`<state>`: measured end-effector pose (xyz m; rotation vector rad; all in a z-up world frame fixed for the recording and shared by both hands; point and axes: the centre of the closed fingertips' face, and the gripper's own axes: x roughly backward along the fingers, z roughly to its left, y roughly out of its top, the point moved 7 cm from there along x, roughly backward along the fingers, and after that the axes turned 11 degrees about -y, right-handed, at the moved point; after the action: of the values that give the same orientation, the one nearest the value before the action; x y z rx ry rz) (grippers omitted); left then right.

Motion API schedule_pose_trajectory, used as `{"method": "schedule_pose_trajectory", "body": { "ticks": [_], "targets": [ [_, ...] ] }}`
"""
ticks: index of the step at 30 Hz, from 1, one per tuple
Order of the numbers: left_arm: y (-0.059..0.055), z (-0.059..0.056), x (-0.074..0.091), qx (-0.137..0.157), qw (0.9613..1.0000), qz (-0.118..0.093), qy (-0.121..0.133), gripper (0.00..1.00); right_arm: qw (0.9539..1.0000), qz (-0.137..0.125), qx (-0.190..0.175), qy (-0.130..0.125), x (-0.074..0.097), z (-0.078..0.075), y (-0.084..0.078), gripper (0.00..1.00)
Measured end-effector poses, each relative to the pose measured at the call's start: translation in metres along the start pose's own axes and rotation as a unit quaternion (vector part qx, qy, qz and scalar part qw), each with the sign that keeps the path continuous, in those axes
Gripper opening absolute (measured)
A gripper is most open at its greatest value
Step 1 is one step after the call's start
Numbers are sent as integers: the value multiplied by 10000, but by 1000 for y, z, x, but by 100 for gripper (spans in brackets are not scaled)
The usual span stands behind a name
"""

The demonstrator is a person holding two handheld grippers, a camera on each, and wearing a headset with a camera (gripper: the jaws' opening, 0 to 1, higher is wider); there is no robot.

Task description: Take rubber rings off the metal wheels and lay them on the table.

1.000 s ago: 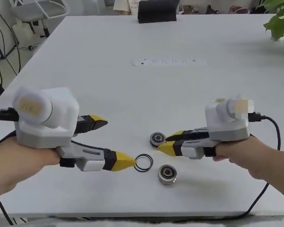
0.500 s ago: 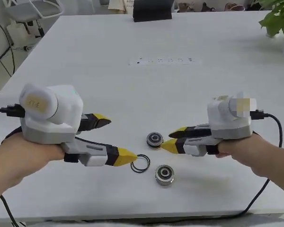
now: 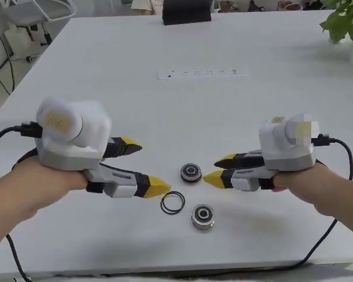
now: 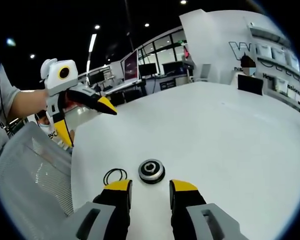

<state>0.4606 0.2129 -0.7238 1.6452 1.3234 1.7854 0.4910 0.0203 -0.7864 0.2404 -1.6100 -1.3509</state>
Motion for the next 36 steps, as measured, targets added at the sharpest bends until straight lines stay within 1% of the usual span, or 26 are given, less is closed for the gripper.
{"method": "schedule_pose_trajectory", "body": {
  "ticks": [7,17,21,23,26,30,36],
  "targets": [
    [2,8,-8,90,9999,-29,-38,55,10000,7,43,-46,-1,-2,-1,28],
    [-1,15,-19,100,9999,64,-72,52,9997,78,250,-22,-7,-1,-6,29],
    [-2,17,-24,128,9999,67,-90,50,9995,108,290,-42,-9,-3,-8,29],
    [-3,18,-28,149,9998,119,-110,49,9995,107,281,-44,-9,-3,-8,30],
    [-5,18,-34,98,9996,227,-160,48,9995,105,296,-38,-10,-4,-8,30],
    [-5,18,-39,112,9995,242,-180,47,9995,106,303,-41,-10,-4,-9,30],
    [-6,19,-46,63,9991,330,-242,45,9995,113,296,-36,-11,-5,-11,30]
  ]
}}
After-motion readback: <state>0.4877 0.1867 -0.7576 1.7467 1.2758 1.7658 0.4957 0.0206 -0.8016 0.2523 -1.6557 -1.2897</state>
